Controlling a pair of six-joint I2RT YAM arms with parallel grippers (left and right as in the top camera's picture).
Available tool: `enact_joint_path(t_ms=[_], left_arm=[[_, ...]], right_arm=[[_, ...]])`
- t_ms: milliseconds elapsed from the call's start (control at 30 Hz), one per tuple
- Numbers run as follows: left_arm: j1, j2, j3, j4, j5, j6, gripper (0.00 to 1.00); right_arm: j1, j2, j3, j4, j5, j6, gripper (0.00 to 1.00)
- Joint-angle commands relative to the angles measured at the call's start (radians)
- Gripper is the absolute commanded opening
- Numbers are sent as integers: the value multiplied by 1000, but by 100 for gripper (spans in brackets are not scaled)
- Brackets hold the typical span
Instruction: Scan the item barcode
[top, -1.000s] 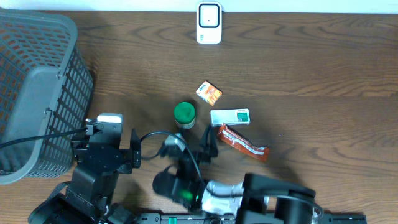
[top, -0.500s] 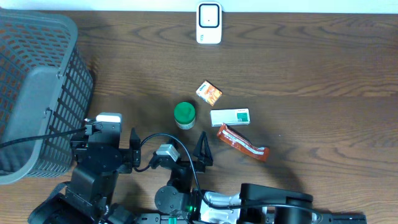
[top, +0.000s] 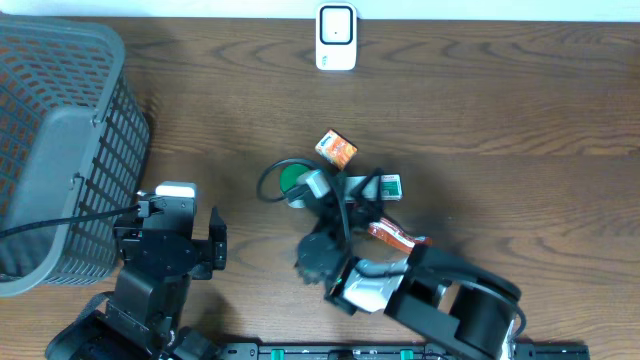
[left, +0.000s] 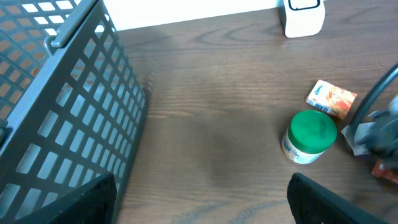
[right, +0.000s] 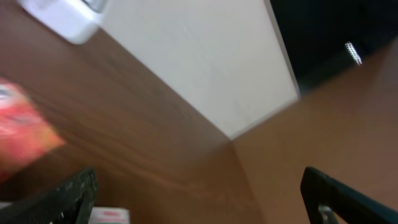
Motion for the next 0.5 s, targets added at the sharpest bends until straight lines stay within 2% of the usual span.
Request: enact_joint_path(t_ms=[0, 233, 467], left_arm=[[-3, -4, -5, -3, -10, -6, 88], [-3, -4, -5, -3, -10, -6, 88], [-3, -4, -5, -3, -10, -6, 88]], right_arm=[[-51, -19, -62, 185, 11, -234, 99], [-137, -169, -206, 189, 12, -246, 99], [-401, -310, -265, 188, 11, -106, 99]])
